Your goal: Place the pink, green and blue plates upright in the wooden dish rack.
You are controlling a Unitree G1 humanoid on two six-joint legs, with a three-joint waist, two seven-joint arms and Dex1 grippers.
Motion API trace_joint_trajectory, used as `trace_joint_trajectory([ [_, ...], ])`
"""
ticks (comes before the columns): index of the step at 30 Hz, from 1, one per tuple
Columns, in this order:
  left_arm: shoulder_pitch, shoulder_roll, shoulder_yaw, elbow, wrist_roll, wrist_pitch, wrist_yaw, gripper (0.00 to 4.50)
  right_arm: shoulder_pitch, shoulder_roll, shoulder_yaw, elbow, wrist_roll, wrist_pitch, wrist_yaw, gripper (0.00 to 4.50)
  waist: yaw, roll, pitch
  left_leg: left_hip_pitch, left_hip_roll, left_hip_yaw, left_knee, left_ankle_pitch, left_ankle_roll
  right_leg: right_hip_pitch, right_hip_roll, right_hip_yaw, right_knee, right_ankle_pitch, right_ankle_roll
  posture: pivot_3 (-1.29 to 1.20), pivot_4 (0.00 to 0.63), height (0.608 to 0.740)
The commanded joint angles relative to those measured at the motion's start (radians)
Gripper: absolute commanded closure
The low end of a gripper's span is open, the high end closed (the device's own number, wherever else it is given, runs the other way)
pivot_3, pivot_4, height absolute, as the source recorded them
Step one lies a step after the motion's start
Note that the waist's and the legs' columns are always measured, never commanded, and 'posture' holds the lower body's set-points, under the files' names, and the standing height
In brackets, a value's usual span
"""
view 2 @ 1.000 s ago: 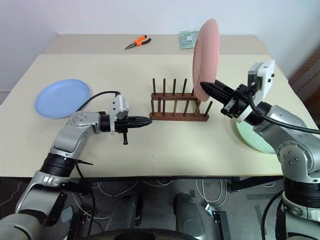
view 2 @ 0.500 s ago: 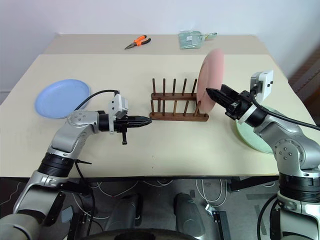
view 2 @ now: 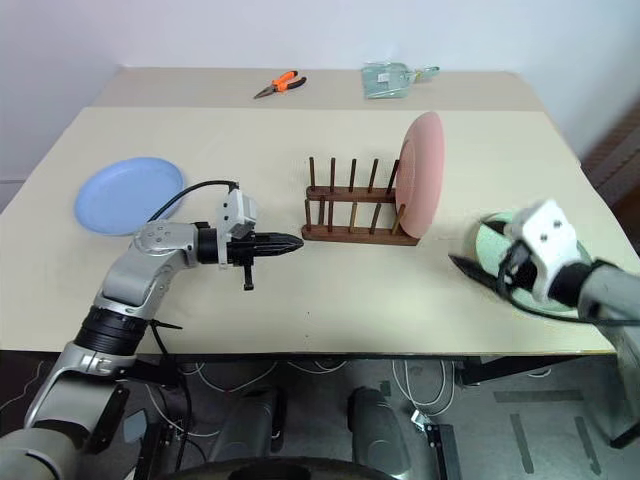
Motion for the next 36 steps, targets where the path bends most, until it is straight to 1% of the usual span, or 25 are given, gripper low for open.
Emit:
trace_joint_trajectory([
  [1,-0.027,-0.023,-0.012,0.006,-0.003,-0.032,-0.016,4.5,0.041,0.039,0.048,0.018,-0.16,-0.033,-0.112,0.54,-0.007,0.0,0.0,0.0,0.0,0.0,0.0,0.0,0.0,0.0,0.0,0.0,0.0,0.0,0.0,0.0,0.15,0.732],
  [5,-0.044,-0.042,-0.027,0.029,0.008,-0.049,-0.028,4.5,0.037,0.091,0.131,0.102,-0.286,-0.047,-0.204,0.54,-0.012,0.001,0.0,0.002,0.0,0.002,0.0,0.0,0.0,0.0,0.0,0.002,0.001,0.001,-0.001,0.0,0.15,0.732],
  [7,-0.048,-0.044,-0.029,0.035,0.01,-0.054,-0.033,4.5,0.021,0.119,0.143,0.146,-0.329,-0.059,-0.25,1.07,-0.009,0.001,0.0,0.002,0.0,0.002,0.0,0.0,0.0,0.0,0.0,0.002,0.001,0.001,-0.001,0.0,0.15,0.732],
  [8,-0.05,-0.043,-0.03,0.038,0.012,-0.056,-0.034,4.5,0.016,0.124,0.143,0.16,-0.341,-0.062,-0.258,1.43,-0.008,0.0,0.0,0.002,0.0,0.003,0.0,0.0,0.0,-0.001,0.0,0.002,0.0,0.001,-0.001,0.0,0.15,0.732],
  [9,-0.052,-0.042,-0.03,0.041,0.013,-0.059,-0.036,4.5,0.016,0.126,0.143,0.166,-0.349,-0.068,-0.258,1.9,-0.007,0.0,0.0,0.002,0.0,0.003,0.0,0.0,0.0,-0.001,0.0,0.002,0.0,0.001,-0.001,0.0,0.15,0.732],
  [13,-0.048,-0.033,-0.027,0.039,0.013,-0.06,-0.041,4.5,0.009,0.133,0.134,0.175,-0.359,-0.074,-0.25,3.98,-0.002,0.001,0.0,0.001,0.0,0.003,0.0,0.0,0.0,0.0,0.0,0.003,0.0,0.001,-0.001,0.0,0.15,0.732],
  [14,-0.045,-0.03,-0.026,0.037,0.013,-0.059,-0.041,4.5,0.006,0.136,0.129,0.174,-0.359,-0.072,-0.25,4.43,-0.003,0.0,0.0,0.001,0.0,0.003,0.0,0.0,0.0,-0.001,0.0,0.003,0.0,0.001,-0.001,0.0,0.15,0.732],
  [18,-0.035,-0.023,-0.021,0.034,0.018,-0.059,-0.03,4.5,-0.007,0.114,0.112,0.149,-0.407,-0.113,-0.268,4.43,-0.003,0.0,0.0,0.001,0.0,0.003,0.0,0.0,0.0,0.0,0.0,0.003,0.0,0.001,-0.001,0.0,0.15,0.732],
  [19,-0.032,-0.021,-0.016,0.043,0.027,-0.068,-0.019,4.5,-0.037,0.111,0.089,0.132,-0.409,-0.133,-0.281,4.43,-0.003,0.001,0.0,0.001,0.0,0.003,0.0,0.0,0.0,0.0,0.0,0.002,0.0,0.001,-0.001,0.0,0.15,0.732],
  [23,-0.022,-0.01,-0.001,0.096,0.06,-0.116,0.023,4.5,-0.192,0.107,-0.002,0.062,-0.394,-0.142,-0.334,4.43,-0.013,0.004,0.0,0.002,0.0,0.005,0.0,0.0,0.0,-0.002,0.0,0.005,0.001,0.001,-0.001,0.0,0.15,0.732],
  [25,-0.014,-0.012,0.026,0.118,0.052,-0.126,0.053,4.5,-0.353,0.132,-0.049,-0.032,-0.288,-0.127,-0.344,4.43,-0.015,0.004,0.001,0.002,0.0,0.004,-0.001,0.0,0.0,-0.002,0.001,0.004,0.002,0.001,-0.001,0.0,0.15,0.732],
  [27,-0.009,-0.015,0.041,0.131,0.051,-0.144,0.069,4.5,-0.445,0.154,-0.07,-0.088,-0.216,-0.096,-0.343,4.43,-0.014,0.004,0.001,0.002,0.001,0.004,-0.002,0.0,0.0,-0.003,0.001,0.004,0.002,0.001,0.0,0.0,0.15,0.732],
  [28,-0.006,-0.015,0.052,0.142,0.05,-0.154,0.078,4.5,-0.507,0.17,-0.065,-0.138,-0.109,-0.049,-0.326,4.43,-0.01,0.004,0.001,0.002,0.001,0.002,-0.002,0.0,0.0,-0.002,0.002,0.003,0.002,0.001,0.0,0.0,0.15,0.732],
  [30,-0.004,-0.015,0.066,0.156,0.048,-0.167,0.088,4.5,-0.585,0.19,-0.061,-0.203,0.023,0.021,-0.306,4.43,-0.006,0.004,0.001,0.001,0.001,0.002,-0.002,0.0,0.001,-0.002,0.002,0.003,0.001,0.001,0.0,0.0,0.15,0.732],
  [31,0.003,-0.012,0.077,0.151,0.038,-0.163,0.086,4.5,-0.628,0.206,-0.053,-0.24,0.127,0.069,-0.305,4.43,-0.004,0.004,0.002,0.001,0.001,0.001,-0.002,0.0,0.001,-0.002,0.001,0.003,0.001,0.001,0.0,0.0,0.15,0.732],
  [33,0.02,0.005,0.1,0.136,0.01,-0.137,0.071,4.5,-0.72,0.286,-0.019,-0.298,0.448,0.156,-0.37,4.43,-0.003,0.003,0.002,0.0,0.0,0.001,-0.001,0.0,0.001,-0.002,0.0,0.002,0.001,0.0,0.0,0.0,0.15,0.732],
  [34,0.026,0.013,0.107,0.13,0.001,-0.125,0.064,4.5,-0.75,0.317,-0.008,-0.315,0.57,0.184,-0.404,4.43,-0.007,0.003,0.002,0.0,0.001,0.001,-0.001,0.0,0.001,-0.002,0.0,0.002,0.001,0.001,0.0,0.0,0.15,0.732],
  [35,0.035,0.025,0.108,0.126,0.002,-0.126,0.056,4.5,-0.765,0.366,0.016,-0.316,0.659,0.198,-0.45,4.43,-0.007,0.003,0.002,0.0,0.001,0.001,-0.001,0.0,0.001,-0.002,0.0,0.002,0.001,0.001,0.0,0.0,0.15,0.732],
  [36,0.041,0.032,0.107,0.122,0.005,-0.128,0.051,4.5,-0.772,0.393,0.031,-0.315,0.711,0.207,-0.485,4.43,-0.008,0.002,0.001,0.0,0.001,0.001,-0.001,0.0,0.001,-0.002,0.0,0.002,0.001,0.001,0.0,0.0,0.15,0.732],
])
